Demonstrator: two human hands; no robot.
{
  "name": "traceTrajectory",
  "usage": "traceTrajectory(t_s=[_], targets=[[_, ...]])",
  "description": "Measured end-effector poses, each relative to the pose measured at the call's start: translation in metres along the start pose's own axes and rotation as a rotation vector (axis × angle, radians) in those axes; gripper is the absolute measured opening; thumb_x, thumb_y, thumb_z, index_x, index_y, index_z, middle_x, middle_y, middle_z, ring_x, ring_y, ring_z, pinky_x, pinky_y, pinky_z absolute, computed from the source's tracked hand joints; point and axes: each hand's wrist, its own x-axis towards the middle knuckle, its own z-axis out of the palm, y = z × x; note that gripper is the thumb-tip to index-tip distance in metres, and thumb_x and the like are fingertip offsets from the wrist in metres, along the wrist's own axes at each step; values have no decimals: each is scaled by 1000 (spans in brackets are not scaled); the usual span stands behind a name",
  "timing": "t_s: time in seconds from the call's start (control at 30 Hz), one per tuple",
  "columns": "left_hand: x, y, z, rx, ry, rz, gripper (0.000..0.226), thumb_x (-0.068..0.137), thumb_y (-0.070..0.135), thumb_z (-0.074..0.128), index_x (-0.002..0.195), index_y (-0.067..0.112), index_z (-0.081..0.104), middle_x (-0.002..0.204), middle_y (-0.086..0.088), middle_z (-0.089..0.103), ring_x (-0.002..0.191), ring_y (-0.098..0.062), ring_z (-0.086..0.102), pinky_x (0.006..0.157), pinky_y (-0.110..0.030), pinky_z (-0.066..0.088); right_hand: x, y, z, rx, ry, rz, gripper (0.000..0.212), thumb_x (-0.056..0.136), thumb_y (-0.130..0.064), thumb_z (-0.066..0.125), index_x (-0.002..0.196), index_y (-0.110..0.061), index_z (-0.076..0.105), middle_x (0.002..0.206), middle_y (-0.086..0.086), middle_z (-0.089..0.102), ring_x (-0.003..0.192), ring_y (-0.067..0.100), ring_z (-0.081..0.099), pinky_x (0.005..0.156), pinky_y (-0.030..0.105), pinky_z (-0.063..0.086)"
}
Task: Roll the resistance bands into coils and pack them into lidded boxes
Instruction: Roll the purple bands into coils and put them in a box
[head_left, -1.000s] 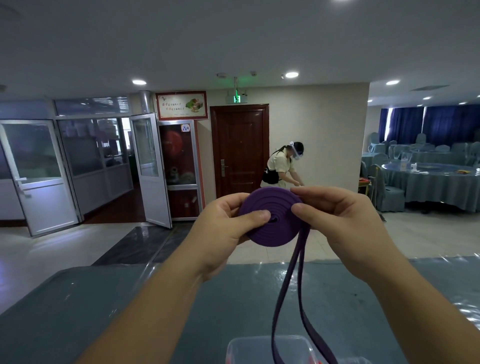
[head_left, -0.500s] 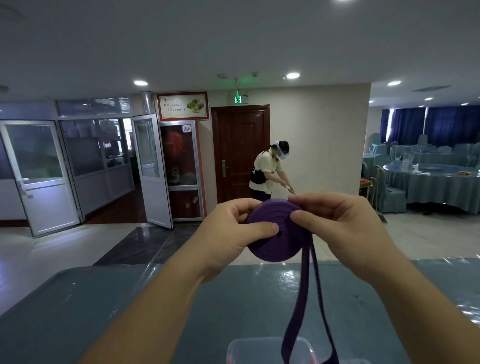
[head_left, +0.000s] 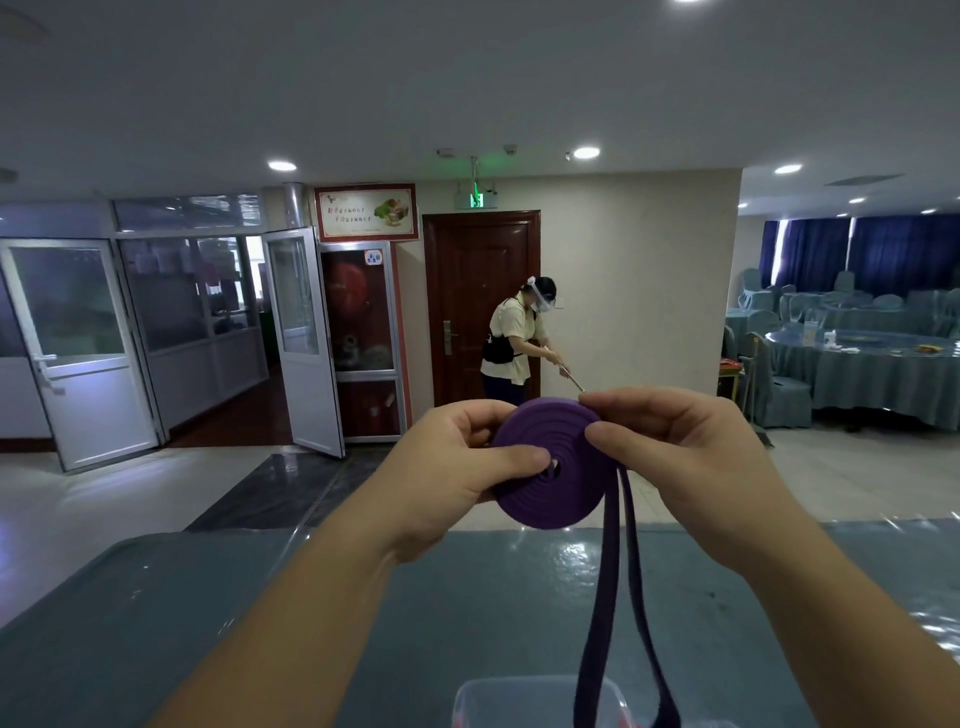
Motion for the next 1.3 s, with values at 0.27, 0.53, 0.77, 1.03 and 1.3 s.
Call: traceTrajectory(t_s=[0.27,0.53,0.77,1.03,1.3], targets=[[0,-2,-2,128,27,22,36,83,10,85,117,19,75,107,-6,80,102,-24,77,95,-47,61,-1,1,2,-71,-31,-3,29,86,-8,77,109,-25,78,101,-5,82,98,13,78,85,25,62],[-3,-7,2,52,29,8,39,85,6,82,120,18,72,110,-7,79,103,-27,77,93,-48,62,-1,0,3,-75,-4,1,27,88,-6,75,105,-25,79,98,-6,82,95,12,79,82,22,62],[1,-8,6,-88,58,28,42,79,12,83,119,17,73,114,-11,78,106,-31,76,93,-46,61,0,-3,3,-7,19,1,29,89,-3,73,109,-23,78,101,-3,82,98,13,78,82,20,60],[-2,-4,5,-7,28,16,36,84,6,82,117,15,75,108,-10,80,102,-27,77,92,-43,62,-3,-1,2,4,5,17,32,77,-17,76,110,-19,78,101,-1,82,98,15,79,84,22,61],[-1,1,0,-15,-31,-12,29,85,7,79,114,9,74,106,-15,80,100,-32,77,90,-41,63,-4,-6,-1,-75,-39,12,32,78,-21,74,110,-22,78,99,-5,82,97,12,78,84,21,61]])
